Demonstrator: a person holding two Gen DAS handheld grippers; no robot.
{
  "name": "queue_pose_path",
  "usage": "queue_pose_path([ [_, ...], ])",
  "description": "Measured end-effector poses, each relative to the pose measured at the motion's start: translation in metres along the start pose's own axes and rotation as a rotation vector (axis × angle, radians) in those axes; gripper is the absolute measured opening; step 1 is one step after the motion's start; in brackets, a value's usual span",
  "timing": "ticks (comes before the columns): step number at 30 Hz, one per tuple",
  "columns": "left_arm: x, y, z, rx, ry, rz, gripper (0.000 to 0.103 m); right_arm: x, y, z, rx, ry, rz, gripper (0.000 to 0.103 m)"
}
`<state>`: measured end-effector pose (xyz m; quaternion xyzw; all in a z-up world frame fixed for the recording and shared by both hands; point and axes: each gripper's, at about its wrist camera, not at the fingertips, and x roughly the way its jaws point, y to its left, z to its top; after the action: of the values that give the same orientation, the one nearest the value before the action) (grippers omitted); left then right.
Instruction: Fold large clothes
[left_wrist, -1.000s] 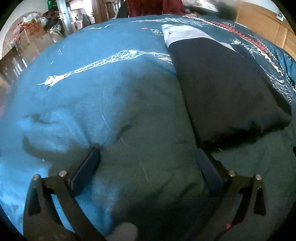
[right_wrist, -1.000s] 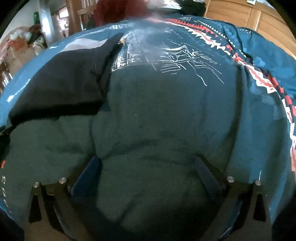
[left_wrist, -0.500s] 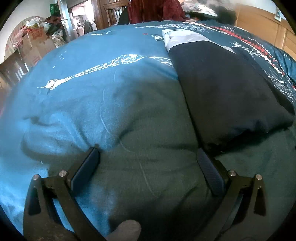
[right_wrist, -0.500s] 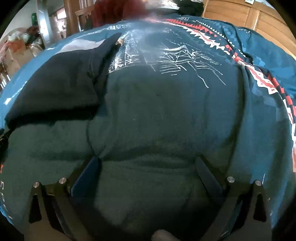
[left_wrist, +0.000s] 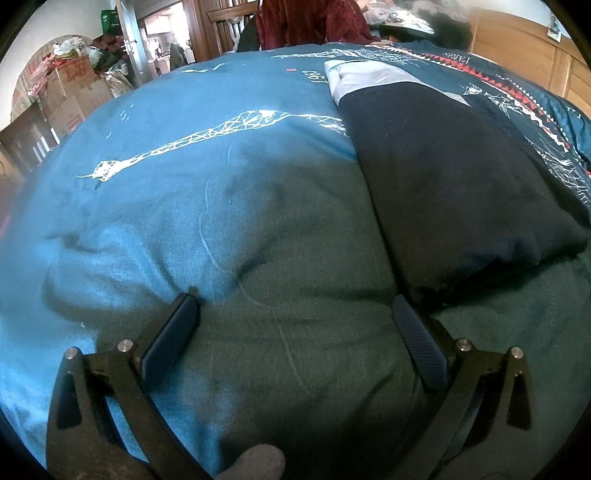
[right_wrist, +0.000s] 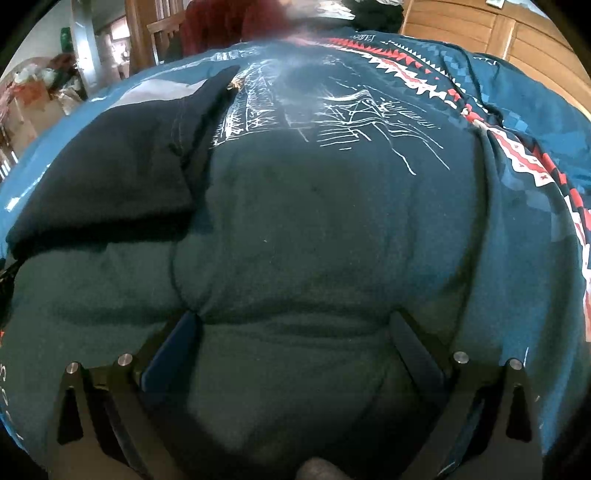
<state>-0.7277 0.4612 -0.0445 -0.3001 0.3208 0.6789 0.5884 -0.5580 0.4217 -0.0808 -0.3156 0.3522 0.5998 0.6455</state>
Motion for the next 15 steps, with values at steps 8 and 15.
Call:
queue_pose_path([
  [8,0.0001,-0.0002,0.0,0.0,0.0,0.001,0.103,-0.0001,-0.0004,-0.0012,0.0,-0.006,0.002,0.103],
  [15,0.0004,-0.0005,0.0001,0.0,0.001,0.001,0.103,-0.0001,-0.0007,-0.001,0.0,-0.006,0.004,0.103],
])
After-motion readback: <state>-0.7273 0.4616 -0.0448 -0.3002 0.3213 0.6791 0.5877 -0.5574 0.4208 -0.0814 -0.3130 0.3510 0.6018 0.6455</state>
